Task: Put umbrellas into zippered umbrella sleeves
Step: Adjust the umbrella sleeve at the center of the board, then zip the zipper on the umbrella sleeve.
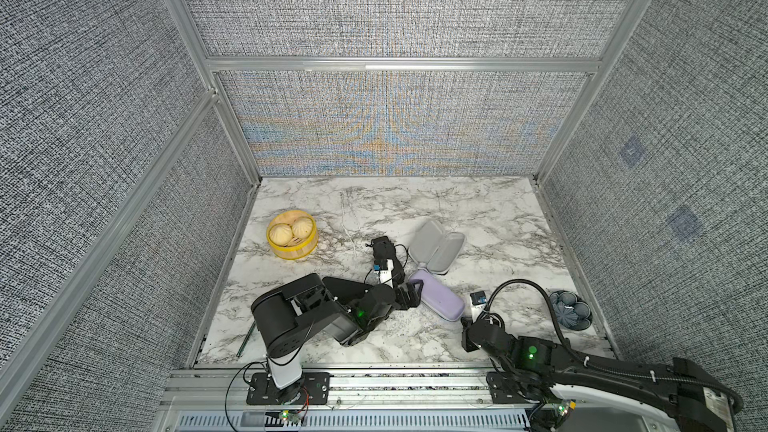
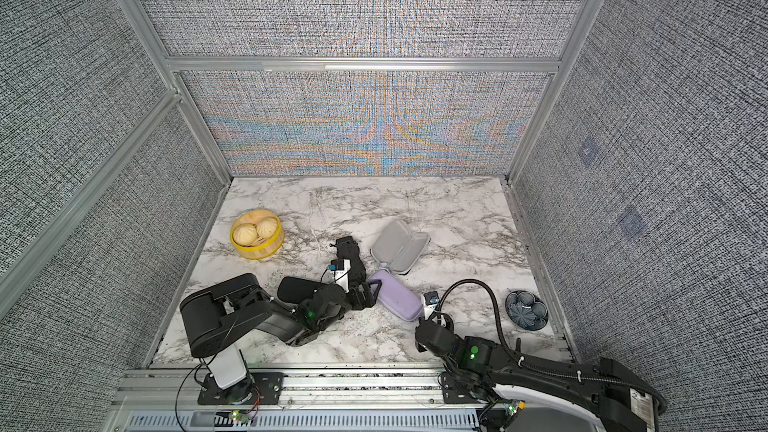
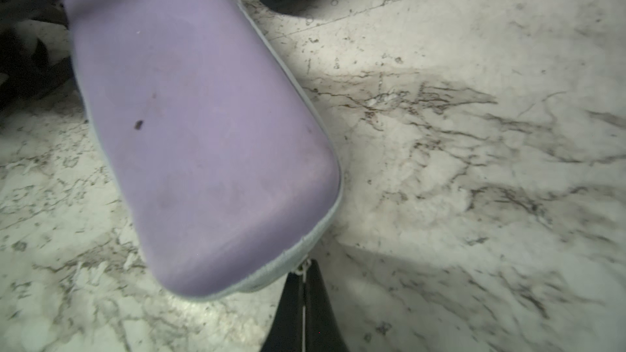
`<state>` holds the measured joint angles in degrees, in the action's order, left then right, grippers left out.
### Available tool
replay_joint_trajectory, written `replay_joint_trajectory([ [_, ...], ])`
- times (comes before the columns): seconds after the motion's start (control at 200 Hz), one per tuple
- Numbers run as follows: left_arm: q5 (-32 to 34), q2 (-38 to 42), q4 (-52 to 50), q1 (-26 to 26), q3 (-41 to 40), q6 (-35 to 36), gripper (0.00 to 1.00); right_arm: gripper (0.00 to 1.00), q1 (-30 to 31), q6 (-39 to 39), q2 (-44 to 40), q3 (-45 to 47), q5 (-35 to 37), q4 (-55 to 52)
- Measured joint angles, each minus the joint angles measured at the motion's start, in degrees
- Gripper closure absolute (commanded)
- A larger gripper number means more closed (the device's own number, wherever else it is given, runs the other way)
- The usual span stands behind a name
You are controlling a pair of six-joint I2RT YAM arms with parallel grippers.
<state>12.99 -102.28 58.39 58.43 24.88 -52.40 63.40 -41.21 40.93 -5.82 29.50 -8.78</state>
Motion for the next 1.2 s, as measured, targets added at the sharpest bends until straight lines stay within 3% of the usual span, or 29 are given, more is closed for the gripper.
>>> replay_joint_trajectory([
  [0.29, -5.49, -1.97, -4.37, -0.33, 8.66, 5.88, 0.12, 1.0, -1.53, 1.77, 5.97, -2.91, -0.92, 0.13],
  [0.726, -4.76, -4.04, -7.56, -0.02, 8.41, 5.99, 0.16, 1.0, -1.51, 5.22, 5.4, -2.43, -7.13, 0.92],
  [0.926, -4.28, -7.23, -8.13, 0.11, 10.29, 6.32, 0.37, 1.0, 0.31, 6.03, 7.93, -2.75, -8.72, 3.19],
  [1.196, -3.54, -7.43, -4.55, 0.09, 8.07, 5.31, 0.41, 1.0, 4.22, 4.44, 7.93, -2.71, -8.46, 3.45],
])
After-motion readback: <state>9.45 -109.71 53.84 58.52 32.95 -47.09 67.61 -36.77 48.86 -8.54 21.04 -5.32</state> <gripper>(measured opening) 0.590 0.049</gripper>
